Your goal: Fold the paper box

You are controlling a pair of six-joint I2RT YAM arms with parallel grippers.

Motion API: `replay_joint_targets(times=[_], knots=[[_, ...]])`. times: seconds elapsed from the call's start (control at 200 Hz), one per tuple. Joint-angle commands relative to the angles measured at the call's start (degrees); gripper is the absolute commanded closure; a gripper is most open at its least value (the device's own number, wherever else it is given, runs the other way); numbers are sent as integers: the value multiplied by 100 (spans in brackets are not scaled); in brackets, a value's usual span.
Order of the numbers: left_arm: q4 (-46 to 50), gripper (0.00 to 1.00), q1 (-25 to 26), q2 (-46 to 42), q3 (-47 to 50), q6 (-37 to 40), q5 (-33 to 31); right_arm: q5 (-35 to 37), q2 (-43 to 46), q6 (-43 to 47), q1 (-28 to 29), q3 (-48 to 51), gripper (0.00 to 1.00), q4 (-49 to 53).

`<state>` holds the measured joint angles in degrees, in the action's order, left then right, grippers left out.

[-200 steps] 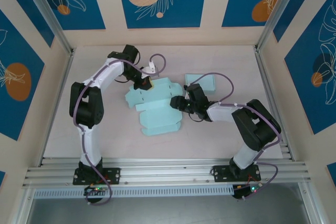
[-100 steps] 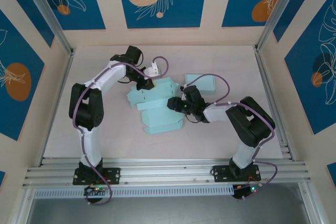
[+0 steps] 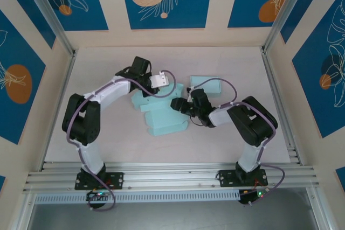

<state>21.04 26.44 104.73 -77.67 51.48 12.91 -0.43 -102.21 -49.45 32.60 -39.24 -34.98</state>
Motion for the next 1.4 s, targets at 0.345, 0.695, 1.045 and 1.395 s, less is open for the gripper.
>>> replay_joint_targets(times=[0.345,0.695,1.045,1.395], knots=[[-1675,96,270,-158,1051,626,-1230,337,2288,238,-369,573,33,1589],[-2395,96,315,-302,1476,871,-1419,-674,2505,559,-1778,239,37,2103],[-2163,89,310,-8,1151,924,-1291,-2464,281,1546,-2077,-2521,53,2783],[-1806,90,220,283,775,1002,-1089,-1799,5,3141,-1817,-2730,44,3624]])
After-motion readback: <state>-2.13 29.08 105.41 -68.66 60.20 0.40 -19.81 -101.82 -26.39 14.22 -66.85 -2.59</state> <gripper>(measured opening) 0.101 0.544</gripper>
